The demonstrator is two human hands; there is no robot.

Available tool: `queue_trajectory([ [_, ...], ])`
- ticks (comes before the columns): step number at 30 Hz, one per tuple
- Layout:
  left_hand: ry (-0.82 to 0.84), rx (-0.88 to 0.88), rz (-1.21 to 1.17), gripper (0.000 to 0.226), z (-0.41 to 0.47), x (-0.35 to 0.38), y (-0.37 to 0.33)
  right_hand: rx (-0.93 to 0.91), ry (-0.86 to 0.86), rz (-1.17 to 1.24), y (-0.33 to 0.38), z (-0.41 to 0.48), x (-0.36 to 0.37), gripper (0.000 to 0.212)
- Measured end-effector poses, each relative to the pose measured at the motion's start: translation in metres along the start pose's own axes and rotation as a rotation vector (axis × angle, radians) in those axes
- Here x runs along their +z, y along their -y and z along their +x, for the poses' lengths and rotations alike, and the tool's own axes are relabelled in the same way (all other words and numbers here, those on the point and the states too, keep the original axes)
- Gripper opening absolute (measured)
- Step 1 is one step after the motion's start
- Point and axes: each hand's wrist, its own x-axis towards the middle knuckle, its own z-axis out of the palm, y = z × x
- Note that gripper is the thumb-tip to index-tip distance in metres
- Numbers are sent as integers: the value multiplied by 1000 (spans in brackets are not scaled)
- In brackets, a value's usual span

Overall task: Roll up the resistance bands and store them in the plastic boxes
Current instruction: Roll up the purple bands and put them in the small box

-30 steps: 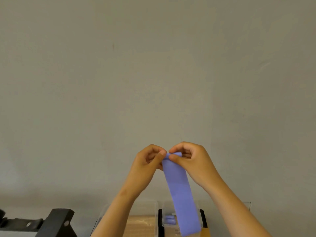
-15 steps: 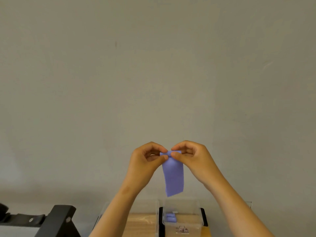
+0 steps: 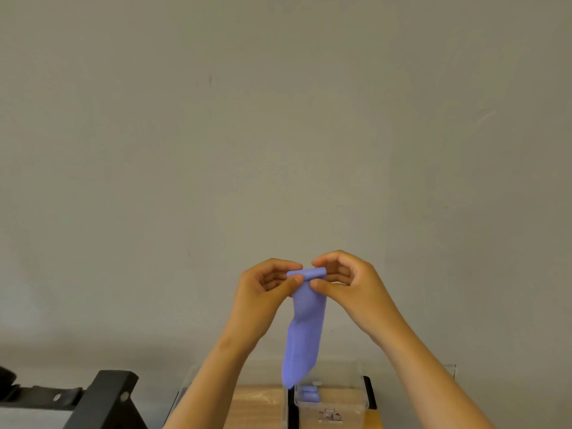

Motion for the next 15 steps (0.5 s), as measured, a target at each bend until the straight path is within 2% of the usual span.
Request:
queue_trajectory([
  [4,-50,-10,-29,12,-1,1,1,5,-15,17,-1,0,-1,20],
  [10,-352,-97,-185,19,-8,21,12,0,-129,26,-3,-1,11,16],
  [15,-416,-64,-217,14,-9,29,16,-8,-214,39,-7,-2,15,20],
])
